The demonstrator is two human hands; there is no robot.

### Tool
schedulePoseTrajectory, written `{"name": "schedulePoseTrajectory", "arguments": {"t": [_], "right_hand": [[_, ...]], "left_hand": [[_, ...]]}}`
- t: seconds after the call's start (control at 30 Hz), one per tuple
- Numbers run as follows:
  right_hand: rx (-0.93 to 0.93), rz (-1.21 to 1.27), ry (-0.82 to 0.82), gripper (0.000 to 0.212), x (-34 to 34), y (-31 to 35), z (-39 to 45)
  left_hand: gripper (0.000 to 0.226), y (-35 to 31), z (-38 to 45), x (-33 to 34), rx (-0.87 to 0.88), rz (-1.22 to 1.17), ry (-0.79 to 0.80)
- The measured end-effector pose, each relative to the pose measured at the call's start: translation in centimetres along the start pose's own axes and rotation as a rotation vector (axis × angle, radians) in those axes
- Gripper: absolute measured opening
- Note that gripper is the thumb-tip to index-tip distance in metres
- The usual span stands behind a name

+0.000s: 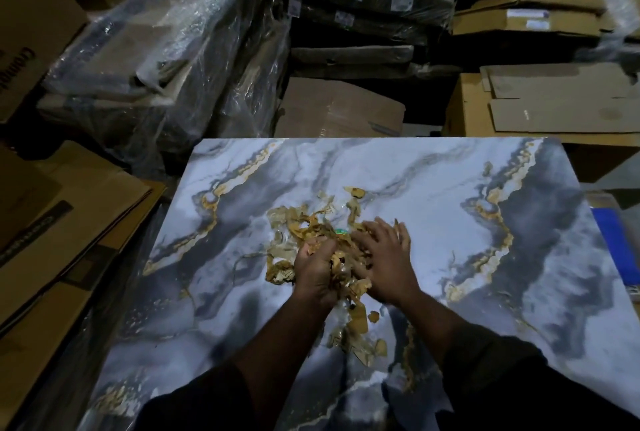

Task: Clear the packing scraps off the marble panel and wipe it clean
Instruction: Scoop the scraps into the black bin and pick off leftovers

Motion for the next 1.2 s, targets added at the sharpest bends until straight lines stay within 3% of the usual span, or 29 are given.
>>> {"name": "schedulePoseTrajectory", "arguments": {"t": [0.1, 0.17, 0.37, 0.5, 0.57, 0.7, 0.9, 1.0, 1.1, 1.2], "right_hand": [[-0.048, 0.061, -0.086, 0.02, -0.3, 0.7, -1.2], [-0.008, 0.14, -0.121, 0.018, -0.8, 0.5, -1.5], [0.017, 0.264, -0.091, 0.061, -1.6, 0.4, -3.6], [-0.144, 0.148, -0.015, 0.087, -1.2, 2.3, -3.6], [-0.207, 0.057, 0.02, 0.089, -0.5, 3.3, -2.9], [-0.226, -0.087, 0.106, 0.08, 1.6, 4.3, -2.0], [-0.253, -0.133, -0.005, 0.036, 1.7, 4.4, -2.0], [-0.224, -0.102, 0.041, 0.03, 1.7, 4.3, -1.0], [-0.093, 0.032, 0.071, 0.031, 0.6, 3.9, 0.4], [0.164, 0.285, 0.004, 0.022, -1.2, 2.7, 1.2]], "left_hand": [[0.028, -0.1, 0.2, -0.8, 0.034, 0.033, -0.015], [0.021, -0.2, 0.2, -1.2, 0.038, 0.06, -0.021], [0.014, -1.0, 0.6, -2.2, 0.069, 0.101, -0.042], [0.014, -1.2, 1.0, -2.7, 0.09, 0.101, -0.047], [0.013, -1.2, 1.1, -2.7, 0.091, 0.093, -0.043], [0.014, -1.0, 1.1, -2.6, 0.085, 0.078, -0.046], [0.011, -1.1, 1.0, -3.0, 0.076, 0.087, -0.055], [0.011, -1.4, 1.0, -3.0, 0.073, 0.084, -0.067], [0.011, -1.7, 1.0, -3.0, 0.099, 0.088, -0.057], [0.011, -2.1, 0.8, -2.7, 0.093, 0.049, -0.039]]}}
Point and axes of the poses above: each hand's wrist, its own z-axis towards the middle knuckle, its own x-axis out of the palm, y = z × x, the point moved 8 cm from there along z, towards the middle knuckle, and after that the axes turned 3 degrees about x, right-handed, at the moved point
